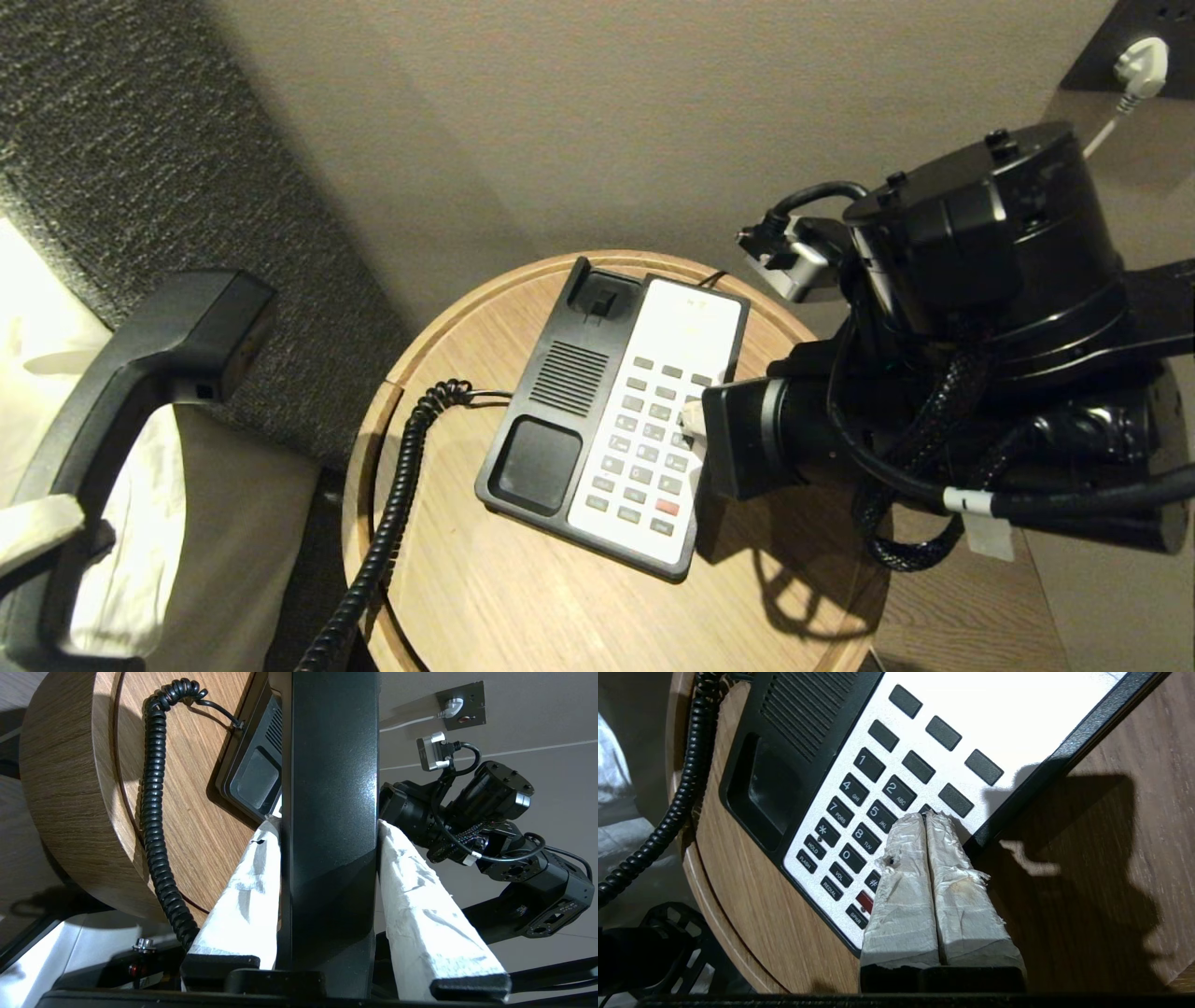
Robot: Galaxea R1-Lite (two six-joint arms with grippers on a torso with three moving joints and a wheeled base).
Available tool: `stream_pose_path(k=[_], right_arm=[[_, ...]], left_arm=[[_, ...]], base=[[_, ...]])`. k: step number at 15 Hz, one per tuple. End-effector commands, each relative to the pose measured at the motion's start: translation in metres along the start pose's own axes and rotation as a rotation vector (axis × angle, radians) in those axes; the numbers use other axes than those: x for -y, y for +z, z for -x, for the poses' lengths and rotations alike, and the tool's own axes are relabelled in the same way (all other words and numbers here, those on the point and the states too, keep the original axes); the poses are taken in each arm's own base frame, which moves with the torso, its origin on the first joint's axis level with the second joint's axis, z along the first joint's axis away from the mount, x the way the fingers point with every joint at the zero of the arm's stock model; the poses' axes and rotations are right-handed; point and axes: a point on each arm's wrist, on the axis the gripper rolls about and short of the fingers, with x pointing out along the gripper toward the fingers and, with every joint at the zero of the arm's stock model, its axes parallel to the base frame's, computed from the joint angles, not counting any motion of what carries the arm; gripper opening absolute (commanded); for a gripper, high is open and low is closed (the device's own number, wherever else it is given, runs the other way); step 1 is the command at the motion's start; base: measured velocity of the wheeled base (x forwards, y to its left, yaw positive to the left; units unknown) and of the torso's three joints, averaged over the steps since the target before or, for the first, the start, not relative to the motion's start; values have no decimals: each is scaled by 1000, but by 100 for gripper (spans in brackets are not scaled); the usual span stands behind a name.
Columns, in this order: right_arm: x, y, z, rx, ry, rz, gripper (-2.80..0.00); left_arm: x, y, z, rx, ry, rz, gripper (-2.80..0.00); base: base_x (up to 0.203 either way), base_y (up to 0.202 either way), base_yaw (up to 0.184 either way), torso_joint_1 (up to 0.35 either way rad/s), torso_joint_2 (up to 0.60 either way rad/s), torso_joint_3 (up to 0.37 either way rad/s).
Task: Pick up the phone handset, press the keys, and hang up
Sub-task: Dial the number
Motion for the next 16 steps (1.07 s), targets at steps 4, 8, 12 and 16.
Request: stream_pose_path(k=[4,8,12,16], right_arm=[[4,2,-3,4,-20,-9,-280],[4,5,-2,11,-12,-16,-280],[2,10,3,24,1,-21,-280],[3,6,0,5,-10,-15,-280]], left_arm=[[-2,-1,1,-1,2,4,-280],[-2,-1,1,0,3,5,-280],[-2,-2,1,-1,4,5,-280],[-2,-2,1,-1,2,5,-280]], base=[[0,0,0,0,0,0],[0,0,0,0,0,0],[0,0,0,0,0,0],[0,0,0,0,0,0]])
